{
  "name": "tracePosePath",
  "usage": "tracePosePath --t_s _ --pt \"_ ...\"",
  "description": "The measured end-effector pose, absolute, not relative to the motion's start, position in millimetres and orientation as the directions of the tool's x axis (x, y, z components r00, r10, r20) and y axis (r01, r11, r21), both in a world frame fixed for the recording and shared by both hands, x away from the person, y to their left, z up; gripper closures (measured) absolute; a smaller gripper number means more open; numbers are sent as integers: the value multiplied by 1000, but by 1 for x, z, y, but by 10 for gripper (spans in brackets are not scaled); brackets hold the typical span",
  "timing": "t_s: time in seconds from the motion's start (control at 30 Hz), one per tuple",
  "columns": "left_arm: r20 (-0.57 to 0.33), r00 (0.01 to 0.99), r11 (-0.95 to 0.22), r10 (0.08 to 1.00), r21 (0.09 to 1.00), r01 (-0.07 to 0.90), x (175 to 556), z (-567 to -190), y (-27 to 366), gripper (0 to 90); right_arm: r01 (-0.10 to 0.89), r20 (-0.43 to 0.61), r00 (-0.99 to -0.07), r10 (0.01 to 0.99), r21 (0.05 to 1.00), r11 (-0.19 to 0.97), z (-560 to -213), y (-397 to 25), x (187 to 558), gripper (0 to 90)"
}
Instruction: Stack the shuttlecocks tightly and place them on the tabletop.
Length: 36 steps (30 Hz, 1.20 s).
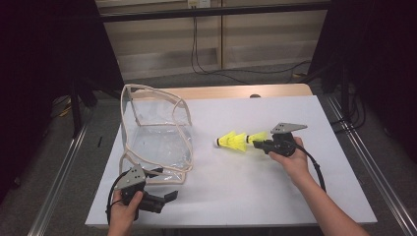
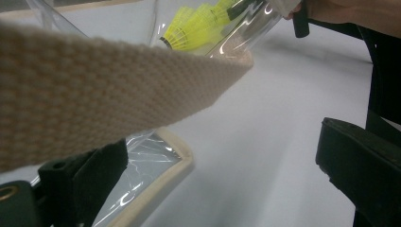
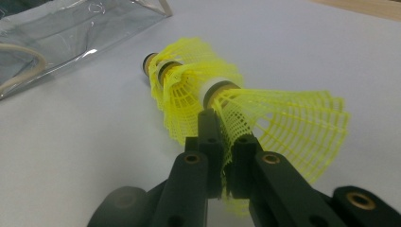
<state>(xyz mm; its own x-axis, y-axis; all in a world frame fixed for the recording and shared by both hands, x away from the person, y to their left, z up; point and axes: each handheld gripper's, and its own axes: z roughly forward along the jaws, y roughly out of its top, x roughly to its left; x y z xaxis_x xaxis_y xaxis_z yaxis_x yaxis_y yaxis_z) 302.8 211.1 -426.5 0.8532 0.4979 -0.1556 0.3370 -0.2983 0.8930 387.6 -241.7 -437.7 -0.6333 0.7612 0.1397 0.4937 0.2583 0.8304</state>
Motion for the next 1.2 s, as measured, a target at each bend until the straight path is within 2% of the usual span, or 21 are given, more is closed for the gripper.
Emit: tracePosePath --t_s 1.2 --pt "-156 853 -297 498 893 338 303 -427 211 31 501 140 -638 757 823 269 -441 -228 393 872"
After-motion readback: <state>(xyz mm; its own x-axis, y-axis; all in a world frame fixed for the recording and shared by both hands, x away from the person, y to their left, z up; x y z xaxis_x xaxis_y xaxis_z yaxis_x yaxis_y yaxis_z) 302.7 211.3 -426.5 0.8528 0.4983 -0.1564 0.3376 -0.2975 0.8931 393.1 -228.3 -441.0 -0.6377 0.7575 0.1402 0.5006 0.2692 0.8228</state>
